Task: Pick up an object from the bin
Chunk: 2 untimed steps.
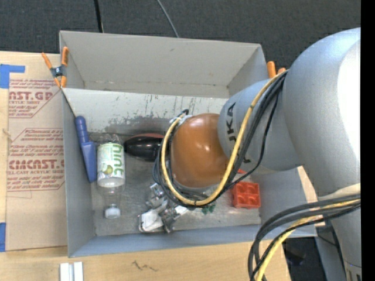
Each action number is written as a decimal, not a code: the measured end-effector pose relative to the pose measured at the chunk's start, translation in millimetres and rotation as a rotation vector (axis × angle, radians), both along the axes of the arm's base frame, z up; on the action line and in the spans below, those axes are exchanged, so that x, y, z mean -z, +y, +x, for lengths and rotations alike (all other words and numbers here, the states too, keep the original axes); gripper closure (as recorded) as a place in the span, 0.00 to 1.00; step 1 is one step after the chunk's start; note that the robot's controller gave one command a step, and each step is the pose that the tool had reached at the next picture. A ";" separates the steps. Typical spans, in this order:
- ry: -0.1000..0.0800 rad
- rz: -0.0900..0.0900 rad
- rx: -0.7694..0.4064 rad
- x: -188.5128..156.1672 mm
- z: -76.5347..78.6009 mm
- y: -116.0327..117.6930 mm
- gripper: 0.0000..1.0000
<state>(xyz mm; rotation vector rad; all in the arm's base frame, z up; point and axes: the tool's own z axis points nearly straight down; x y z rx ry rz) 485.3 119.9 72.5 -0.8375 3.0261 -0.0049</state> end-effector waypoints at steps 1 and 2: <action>0.000 0.000 0.000 0.0 0.0 0.0 1.00; 0.005 0.004 0.003 -69.6 -6.3 -3.8 1.00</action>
Offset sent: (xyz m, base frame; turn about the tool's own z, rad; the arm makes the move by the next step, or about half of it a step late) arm -0.0056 -0.0045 0.0710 0.0028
